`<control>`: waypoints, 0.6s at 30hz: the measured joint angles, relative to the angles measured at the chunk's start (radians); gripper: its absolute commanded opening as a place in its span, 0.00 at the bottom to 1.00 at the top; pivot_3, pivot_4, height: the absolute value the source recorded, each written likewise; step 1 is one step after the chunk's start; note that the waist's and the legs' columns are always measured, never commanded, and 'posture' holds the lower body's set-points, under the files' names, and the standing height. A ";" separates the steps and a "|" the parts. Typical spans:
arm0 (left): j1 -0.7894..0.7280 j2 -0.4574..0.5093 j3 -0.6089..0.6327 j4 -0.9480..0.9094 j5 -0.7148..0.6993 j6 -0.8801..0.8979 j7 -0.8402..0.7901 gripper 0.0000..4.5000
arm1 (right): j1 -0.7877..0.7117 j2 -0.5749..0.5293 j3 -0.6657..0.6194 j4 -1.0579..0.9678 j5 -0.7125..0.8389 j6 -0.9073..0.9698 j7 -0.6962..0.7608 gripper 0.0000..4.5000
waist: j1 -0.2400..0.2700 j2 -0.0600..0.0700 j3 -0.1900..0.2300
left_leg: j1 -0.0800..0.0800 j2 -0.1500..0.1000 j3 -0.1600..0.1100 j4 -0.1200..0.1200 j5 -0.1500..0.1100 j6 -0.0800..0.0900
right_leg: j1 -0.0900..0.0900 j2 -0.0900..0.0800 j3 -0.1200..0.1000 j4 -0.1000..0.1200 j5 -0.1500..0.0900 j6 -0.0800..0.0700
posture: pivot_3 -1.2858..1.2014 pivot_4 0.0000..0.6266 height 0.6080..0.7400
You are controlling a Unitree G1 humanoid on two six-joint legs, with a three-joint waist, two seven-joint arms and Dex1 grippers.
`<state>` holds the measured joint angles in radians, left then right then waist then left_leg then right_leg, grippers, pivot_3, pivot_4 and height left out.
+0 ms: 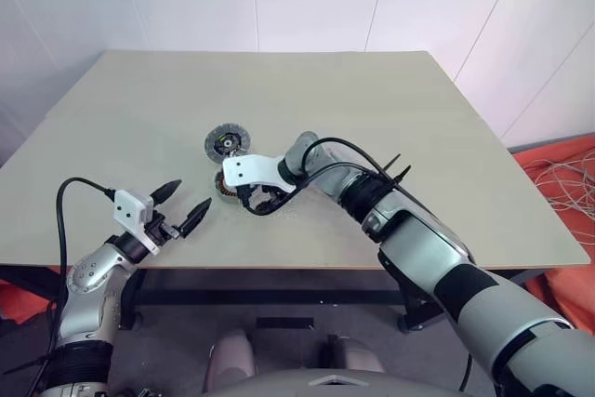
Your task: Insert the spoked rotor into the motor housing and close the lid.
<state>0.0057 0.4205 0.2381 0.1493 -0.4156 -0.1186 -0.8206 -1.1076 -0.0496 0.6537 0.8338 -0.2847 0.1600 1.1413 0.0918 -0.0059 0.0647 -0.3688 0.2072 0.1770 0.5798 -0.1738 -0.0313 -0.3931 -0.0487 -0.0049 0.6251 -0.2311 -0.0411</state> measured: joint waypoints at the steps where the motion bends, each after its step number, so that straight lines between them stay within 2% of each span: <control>1: -0.001 -0.001 0.000 0.000 0.000 0.000 0.000 1.00 | 0.000 0.002 -0.004 0.000 -0.002 0.000 -0.001 0.23 | 0.000 0.000 0.000 | 0.000 0.000 0.000 0.000 0.000 0.000 | 0.000 0.000 0.000 0.000 0.000 0.000 | 0.52 0.00 1.00; 4: -0.006 -0.002 -0.001 0.000 0.001 -0.004 -0.001 1.00 | -0.005 0.010 -0.010 0.000 -0.008 0.000 -0.005 0.01 | 0.000 0.000 0.000 | 0.000 0.000 0.000 0.000 0.000 0.000 | 0.000 0.000 0.000 0.000 0.000 -0.001 | 0.52 0.00 1.00; 13: -0.024 -0.004 -0.002 0.027 0.003 -0.019 -0.004 1.00 | -0.013 0.017 -0.013 0.002 -0.034 -0.009 -0.007 0.01 | 0.001 0.000 0.000 | -0.001 0.000 0.000 0.000 0.000 0.000 | -0.001 0.000 -0.001 0.000 0.000 -0.001 | 0.52 0.00 1.00; 18: -0.026 -0.004 -0.003 0.043 0.004 -0.032 -0.005 1.00 | -0.009 -0.026 -0.012 -0.101 -0.040 0.003 0.035 0.01 | 0.002 0.000 0.000 | -0.002 0.000 -0.001 0.000 0.000 0.000 | -0.001 0.000 -0.002 0.000 0.000 -0.001 | 0.52 0.00 1.00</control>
<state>-0.0207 0.4169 0.2355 0.1921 -0.4111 -0.1503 -0.8255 -1.1166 -0.0758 0.6413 0.7331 -0.3247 0.1632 1.1766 0.0943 -0.0063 0.0650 -0.3705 0.2074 0.1764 0.5795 -0.1740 -0.0311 -0.3938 -0.0487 -0.0064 0.6251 -0.2315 -0.0419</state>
